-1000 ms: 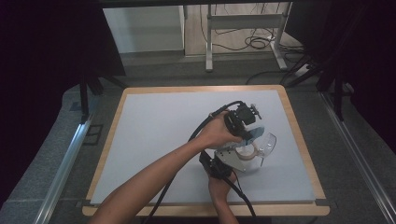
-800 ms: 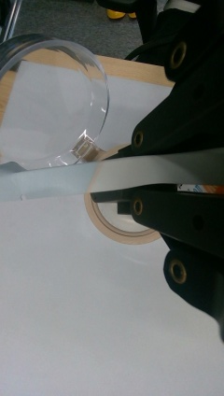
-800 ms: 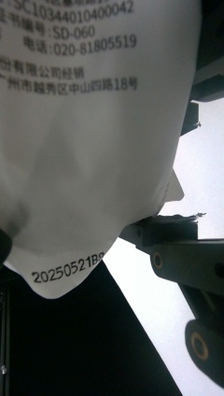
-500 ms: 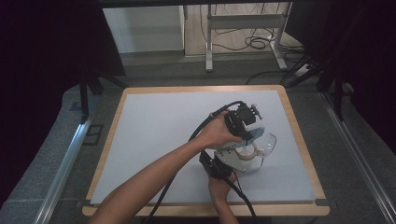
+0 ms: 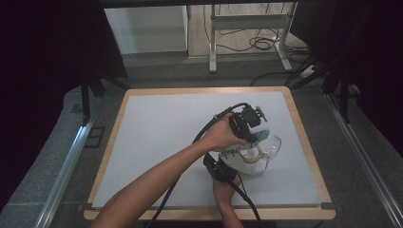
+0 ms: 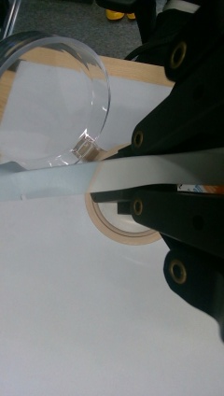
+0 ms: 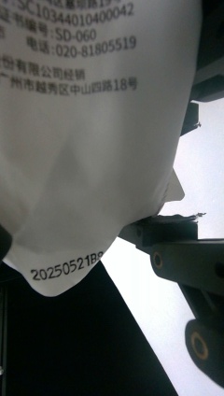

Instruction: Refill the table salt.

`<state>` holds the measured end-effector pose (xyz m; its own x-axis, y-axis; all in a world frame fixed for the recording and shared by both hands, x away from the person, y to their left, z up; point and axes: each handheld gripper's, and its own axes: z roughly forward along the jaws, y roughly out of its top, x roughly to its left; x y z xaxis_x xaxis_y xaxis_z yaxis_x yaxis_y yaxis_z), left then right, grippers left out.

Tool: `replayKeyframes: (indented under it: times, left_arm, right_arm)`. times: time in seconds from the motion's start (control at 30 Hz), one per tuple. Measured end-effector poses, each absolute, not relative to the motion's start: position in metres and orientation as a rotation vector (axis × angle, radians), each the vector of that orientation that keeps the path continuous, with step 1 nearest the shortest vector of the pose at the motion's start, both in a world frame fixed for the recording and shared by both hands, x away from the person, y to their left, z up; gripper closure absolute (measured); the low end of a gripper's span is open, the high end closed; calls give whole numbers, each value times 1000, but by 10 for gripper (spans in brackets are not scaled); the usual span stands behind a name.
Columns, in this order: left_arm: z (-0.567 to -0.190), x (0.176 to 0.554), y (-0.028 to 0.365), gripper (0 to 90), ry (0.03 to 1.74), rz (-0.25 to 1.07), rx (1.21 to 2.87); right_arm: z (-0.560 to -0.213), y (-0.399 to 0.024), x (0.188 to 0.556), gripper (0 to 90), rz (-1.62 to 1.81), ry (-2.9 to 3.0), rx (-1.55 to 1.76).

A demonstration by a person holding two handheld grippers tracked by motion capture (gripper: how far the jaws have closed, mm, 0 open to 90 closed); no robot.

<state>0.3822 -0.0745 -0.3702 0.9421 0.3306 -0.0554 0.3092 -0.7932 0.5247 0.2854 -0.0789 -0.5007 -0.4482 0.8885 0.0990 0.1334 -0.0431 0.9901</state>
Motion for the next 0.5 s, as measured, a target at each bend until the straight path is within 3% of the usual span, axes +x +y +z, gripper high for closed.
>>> replayKeyframes:
  times: [0.5]
  left_arm:
    - [-370, 381, -75, 900, 460, 56, 2547]
  right_arm:
    - [-500, -79, 285, 563, 1553, 1612, 1099]
